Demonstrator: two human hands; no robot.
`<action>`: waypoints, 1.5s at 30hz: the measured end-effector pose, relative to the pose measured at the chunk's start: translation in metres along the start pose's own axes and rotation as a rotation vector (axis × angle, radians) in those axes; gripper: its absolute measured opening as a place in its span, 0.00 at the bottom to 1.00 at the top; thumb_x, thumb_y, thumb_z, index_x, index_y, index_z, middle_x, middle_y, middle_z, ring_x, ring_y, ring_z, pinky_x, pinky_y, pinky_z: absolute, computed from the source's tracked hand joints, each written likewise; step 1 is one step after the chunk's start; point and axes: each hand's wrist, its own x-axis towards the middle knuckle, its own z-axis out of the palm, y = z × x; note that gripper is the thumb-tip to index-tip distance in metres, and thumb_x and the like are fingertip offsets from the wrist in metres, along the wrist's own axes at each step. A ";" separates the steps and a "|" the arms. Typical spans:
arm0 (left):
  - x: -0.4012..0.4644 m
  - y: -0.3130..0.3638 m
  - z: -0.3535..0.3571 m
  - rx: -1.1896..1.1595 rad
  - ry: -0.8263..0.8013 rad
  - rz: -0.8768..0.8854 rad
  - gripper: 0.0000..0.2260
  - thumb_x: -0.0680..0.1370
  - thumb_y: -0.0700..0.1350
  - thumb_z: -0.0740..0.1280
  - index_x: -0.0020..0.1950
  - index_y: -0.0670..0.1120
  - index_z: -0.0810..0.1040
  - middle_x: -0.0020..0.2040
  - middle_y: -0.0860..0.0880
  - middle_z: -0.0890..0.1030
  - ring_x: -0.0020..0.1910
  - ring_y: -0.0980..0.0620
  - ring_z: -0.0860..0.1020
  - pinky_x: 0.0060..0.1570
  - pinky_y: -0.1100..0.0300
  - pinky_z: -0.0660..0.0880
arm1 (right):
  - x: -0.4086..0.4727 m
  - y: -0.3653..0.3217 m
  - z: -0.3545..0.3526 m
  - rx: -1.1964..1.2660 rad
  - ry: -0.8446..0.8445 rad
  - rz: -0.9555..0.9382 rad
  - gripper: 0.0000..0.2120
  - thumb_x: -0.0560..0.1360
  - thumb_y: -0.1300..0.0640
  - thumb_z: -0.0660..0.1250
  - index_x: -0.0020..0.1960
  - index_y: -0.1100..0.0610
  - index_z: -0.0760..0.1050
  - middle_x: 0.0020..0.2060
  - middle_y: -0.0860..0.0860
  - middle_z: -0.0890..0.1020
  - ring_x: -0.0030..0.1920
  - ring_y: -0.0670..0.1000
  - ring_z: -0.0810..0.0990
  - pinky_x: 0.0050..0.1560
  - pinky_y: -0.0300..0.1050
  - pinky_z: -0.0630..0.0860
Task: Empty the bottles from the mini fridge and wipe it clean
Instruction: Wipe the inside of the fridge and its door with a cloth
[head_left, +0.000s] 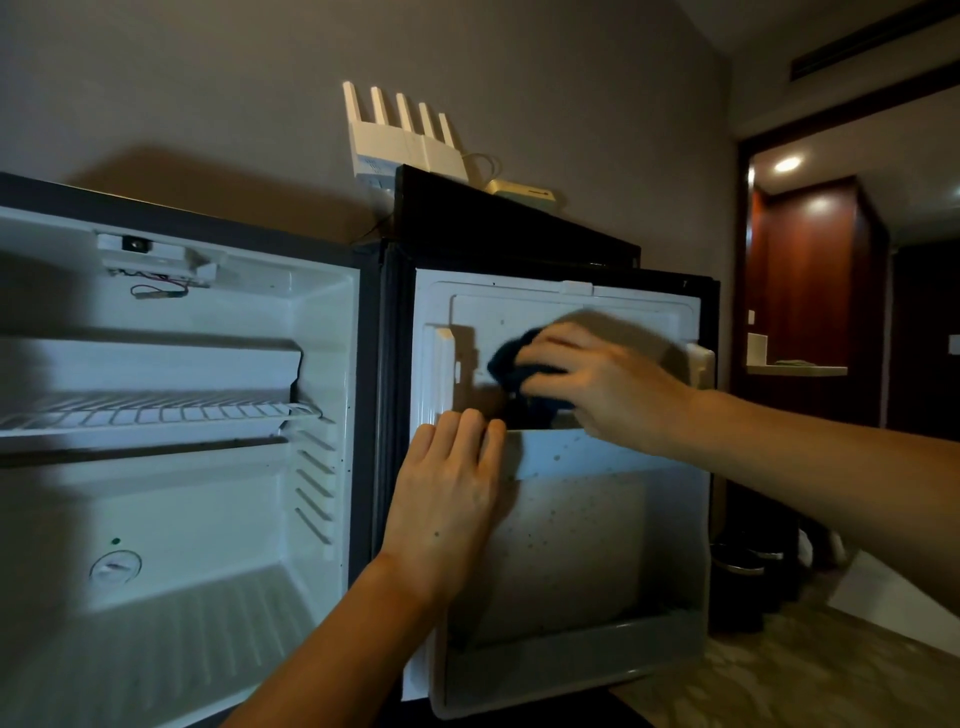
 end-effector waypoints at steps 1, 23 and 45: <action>0.000 0.000 -0.001 -0.001 -0.003 -0.002 0.29 0.62 0.46 0.78 0.61 0.42 0.75 0.51 0.44 0.75 0.49 0.45 0.72 0.49 0.52 0.74 | -0.004 0.002 -0.004 0.001 -0.095 -0.089 0.16 0.72 0.65 0.67 0.58 0.54 0.80 0.64 0.53 0.77 0.69 0.56 0.69 0.66 0.53 0.73; -0.006 0.000 0.000 0.010 -0.053 0.027 0.36 0.62 0.47 0.79 0.67 0.40 0.72 0.57 0.42 0.75 0.54 0.44 0.73 0.52 0.51 0.75 | 0.018 -0.004 -0.001 -0.008 0.027 0.092 0.19 0.69 0.65 0.73 0.60 0.56 0.78 0.65 0.55 0.75 0.68 0.59 0.68 0.66 0.57 0.72; 0.004 -0.003 -0.004 0.004 0.044 0.060 0.18 0.70 0.41 0.72 0.58 0.42 0.76 0.50 0.43 0.75 0.46 0.45 0.74 0.46 0.51 0.73 | 0.028 -0.025 -0.007 0.123 -0.143 -0.043 0.15 0.74 0.66 0.69 0.59 0.55 0.79 0.68 0.53 0.70 0.70 0.56 0.65 0.62 0.53 0.75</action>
